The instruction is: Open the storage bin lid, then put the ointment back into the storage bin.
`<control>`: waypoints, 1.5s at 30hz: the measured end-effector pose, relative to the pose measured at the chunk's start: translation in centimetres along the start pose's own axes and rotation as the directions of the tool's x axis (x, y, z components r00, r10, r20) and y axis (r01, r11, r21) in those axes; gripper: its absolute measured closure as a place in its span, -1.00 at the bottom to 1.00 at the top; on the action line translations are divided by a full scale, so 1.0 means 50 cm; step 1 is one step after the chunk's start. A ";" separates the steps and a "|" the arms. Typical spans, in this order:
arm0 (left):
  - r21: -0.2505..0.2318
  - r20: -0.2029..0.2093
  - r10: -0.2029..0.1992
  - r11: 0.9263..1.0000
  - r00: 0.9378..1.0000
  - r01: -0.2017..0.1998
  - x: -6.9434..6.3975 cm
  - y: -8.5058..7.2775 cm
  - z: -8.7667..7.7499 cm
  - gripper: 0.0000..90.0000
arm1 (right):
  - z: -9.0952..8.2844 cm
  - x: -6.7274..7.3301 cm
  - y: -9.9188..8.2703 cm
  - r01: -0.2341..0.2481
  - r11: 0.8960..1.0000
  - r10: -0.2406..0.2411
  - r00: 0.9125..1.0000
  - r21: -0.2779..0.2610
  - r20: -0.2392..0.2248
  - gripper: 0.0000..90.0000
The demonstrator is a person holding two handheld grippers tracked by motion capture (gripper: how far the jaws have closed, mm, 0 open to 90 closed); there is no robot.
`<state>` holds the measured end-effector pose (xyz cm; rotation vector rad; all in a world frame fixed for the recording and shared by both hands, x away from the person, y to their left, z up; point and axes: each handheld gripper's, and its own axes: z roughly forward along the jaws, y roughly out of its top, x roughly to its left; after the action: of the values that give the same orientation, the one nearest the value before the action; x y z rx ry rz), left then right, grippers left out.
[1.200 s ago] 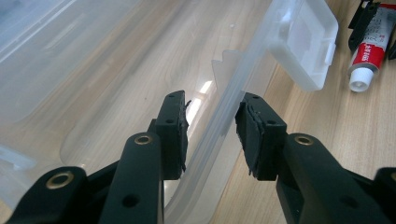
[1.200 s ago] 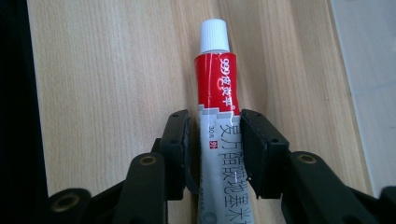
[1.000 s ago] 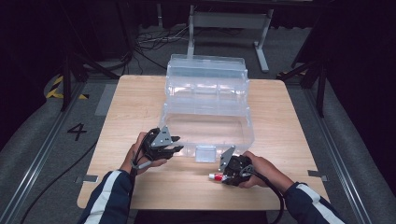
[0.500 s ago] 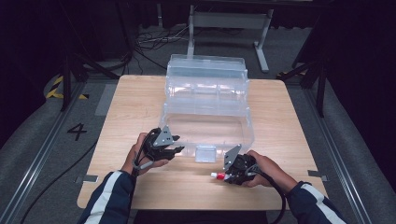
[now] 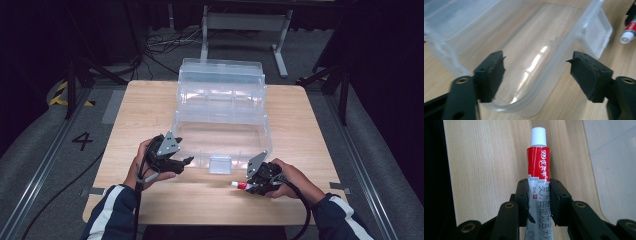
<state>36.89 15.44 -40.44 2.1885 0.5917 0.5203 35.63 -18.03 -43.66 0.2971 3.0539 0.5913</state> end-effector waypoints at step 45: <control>0.174 0.114 -0.167 0.974 0.979 0.146 0.001 -0.223 0.002 -0.66 | -0.088 -0.004 -0.020 0.038 0.996 -0.035 0.999 -0.084 0.036 0.58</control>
<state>34.30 21.85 -49.21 2.2864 0.7531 0.2529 35.40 -20.61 -39.94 0.2455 2.9848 0.7033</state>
